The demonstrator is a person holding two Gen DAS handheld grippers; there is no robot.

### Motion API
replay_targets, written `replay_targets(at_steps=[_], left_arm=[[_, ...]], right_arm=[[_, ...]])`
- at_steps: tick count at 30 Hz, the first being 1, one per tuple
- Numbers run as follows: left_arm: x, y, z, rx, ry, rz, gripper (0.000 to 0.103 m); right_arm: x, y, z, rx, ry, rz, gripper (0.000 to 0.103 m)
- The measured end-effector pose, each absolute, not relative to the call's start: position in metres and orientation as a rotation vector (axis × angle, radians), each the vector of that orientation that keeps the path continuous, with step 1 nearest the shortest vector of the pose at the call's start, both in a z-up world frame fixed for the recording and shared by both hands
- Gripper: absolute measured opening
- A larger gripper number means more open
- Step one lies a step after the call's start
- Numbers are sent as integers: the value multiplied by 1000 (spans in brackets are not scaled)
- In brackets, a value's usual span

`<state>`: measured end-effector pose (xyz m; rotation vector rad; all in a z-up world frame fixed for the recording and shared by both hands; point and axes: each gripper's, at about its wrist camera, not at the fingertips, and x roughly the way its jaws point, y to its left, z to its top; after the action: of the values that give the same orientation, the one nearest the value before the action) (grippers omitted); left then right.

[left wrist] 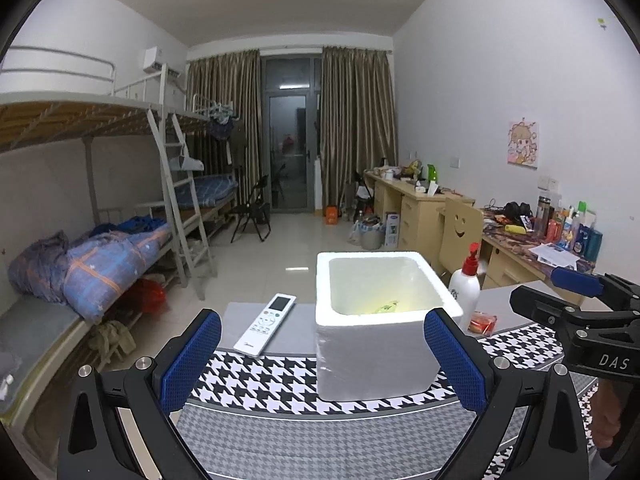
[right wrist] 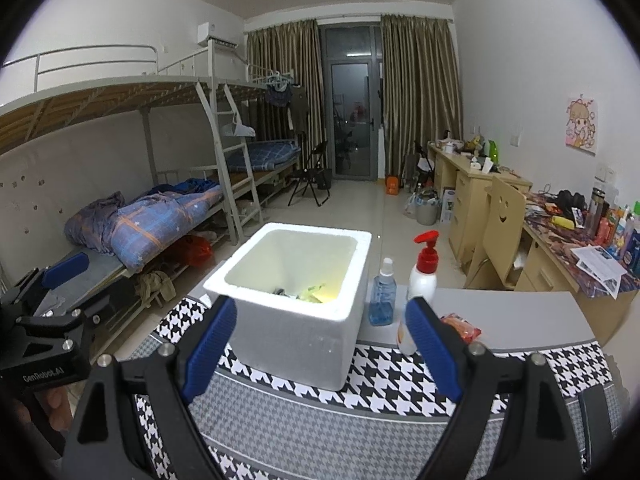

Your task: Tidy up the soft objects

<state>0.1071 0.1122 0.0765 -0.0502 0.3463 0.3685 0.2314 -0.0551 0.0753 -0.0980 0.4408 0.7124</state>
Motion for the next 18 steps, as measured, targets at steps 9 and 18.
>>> replay_targets(at_steps=[9,18], left_arm=[[85,97,80,-43,299,365,102],[63,83,77,-34,248,339,102]], right_arm=[[203,-79,72,-83,381,720,89],[178,-98,65,-75,333,718,89]])
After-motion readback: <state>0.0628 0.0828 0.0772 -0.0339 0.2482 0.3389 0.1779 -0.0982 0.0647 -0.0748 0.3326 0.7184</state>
